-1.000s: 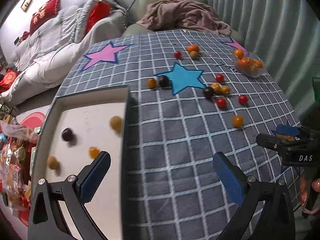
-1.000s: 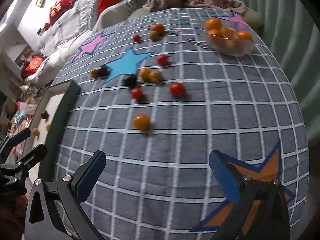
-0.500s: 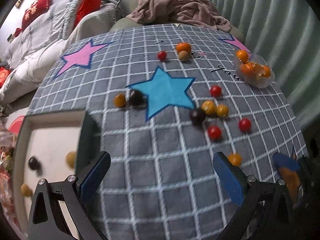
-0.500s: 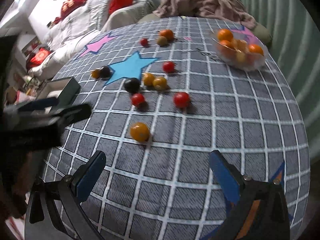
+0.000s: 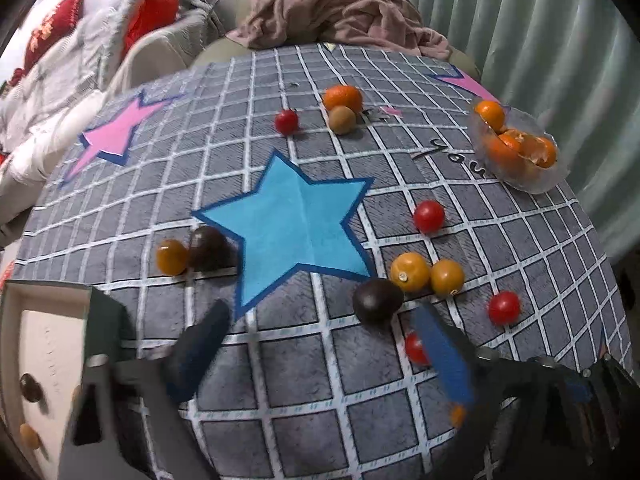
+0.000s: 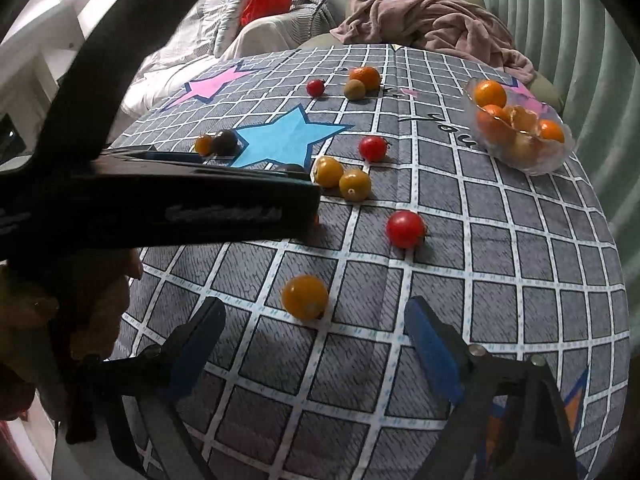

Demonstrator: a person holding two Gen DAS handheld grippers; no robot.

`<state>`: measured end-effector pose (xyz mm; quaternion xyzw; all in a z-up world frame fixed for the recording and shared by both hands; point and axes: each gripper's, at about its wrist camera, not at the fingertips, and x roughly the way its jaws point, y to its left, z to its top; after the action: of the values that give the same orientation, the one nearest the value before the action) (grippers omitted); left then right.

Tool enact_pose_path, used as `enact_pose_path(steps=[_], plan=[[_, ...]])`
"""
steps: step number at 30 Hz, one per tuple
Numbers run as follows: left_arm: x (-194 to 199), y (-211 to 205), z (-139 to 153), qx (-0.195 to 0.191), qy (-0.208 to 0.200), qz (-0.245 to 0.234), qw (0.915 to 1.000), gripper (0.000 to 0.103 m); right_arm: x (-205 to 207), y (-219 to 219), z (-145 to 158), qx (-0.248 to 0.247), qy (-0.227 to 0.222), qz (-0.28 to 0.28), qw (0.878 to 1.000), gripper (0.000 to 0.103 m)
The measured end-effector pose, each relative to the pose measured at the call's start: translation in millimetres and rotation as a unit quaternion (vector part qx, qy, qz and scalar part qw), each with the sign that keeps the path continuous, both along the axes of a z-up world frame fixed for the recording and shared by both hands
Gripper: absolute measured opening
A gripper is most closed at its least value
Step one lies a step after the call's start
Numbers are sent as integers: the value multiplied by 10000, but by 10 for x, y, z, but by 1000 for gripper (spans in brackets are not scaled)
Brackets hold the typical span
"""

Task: Organize fruits
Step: 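Grasp the dark purple fruit with the left tool while the right tool grasps an orange tomato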

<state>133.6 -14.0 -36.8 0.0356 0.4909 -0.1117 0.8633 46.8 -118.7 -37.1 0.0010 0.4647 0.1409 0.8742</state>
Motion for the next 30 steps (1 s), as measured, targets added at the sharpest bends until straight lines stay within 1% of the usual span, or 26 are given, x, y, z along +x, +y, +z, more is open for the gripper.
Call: enact_pose_path(steps=[1,2,3,4,6,7,8,9,10,11,12,15,18,20,22,25,30], plan=[[17,-8,-9,-35,11,16,10000,87,12,7,-13,1,7,8,10000,90],[36,-18,-17,-53,23,18,10000,87,15,15,-11,-39,-27,-1,10000,84],[51,-31,-26,-73,35,3,10000,85,21,29,-8,-79,-59,1,10000,77],[62,-37,-34,-95,44,-8,9999,78,24,40,-6,-90,-73,12,9999,73],[82,-49,-42,-188,110,-20,9998,70,35,61,2,-92,-93,22,9999,60],[83,-53,-41,-195,107,-30,9997,66,39,70,3,-98,-105,14,9999,57],[79,-63,-38,-198,99,-70,9997,63,40,76,4,-95,-113,14,9999,48],[63,-86,-29,-218,84,-154,9996,54,42,84,4,-100,-119,19,9999,37],[56,-104,-23,-243,86,-213,9994,44,39,88,4,-93,-121,28,9999,31],[42,-130,-14,-293,103,-289,9991,38,36,87,2,-52,-108,44,9999,24],[26,-156,-6,-339,117,-344,9988,28,30,77,3,0,-88,50,9999,24],[-38,-183,10,-279,33,-344,9990,27,18,16,7,212,21,32,9998,24],[-115,-79,23,-383,64,-235,9990,27,-69,-113,14,429,117,-64,9990,24],[-203,18,10,-374,116,-160,9991,27,-133,-189,11,529,168,-146,9984,24],[-338,111,8,-466,111,-144,9987,27,-198,-252,11,613,216,-226,9976,24],[-575,188,34,-393,37,-119,9992,27,-305,-329,18,700,263,-310,9967,24],[-963,346,-19,-462,94,-17,9989,27,-480,-365,20,745,288,-371,9961,24]])
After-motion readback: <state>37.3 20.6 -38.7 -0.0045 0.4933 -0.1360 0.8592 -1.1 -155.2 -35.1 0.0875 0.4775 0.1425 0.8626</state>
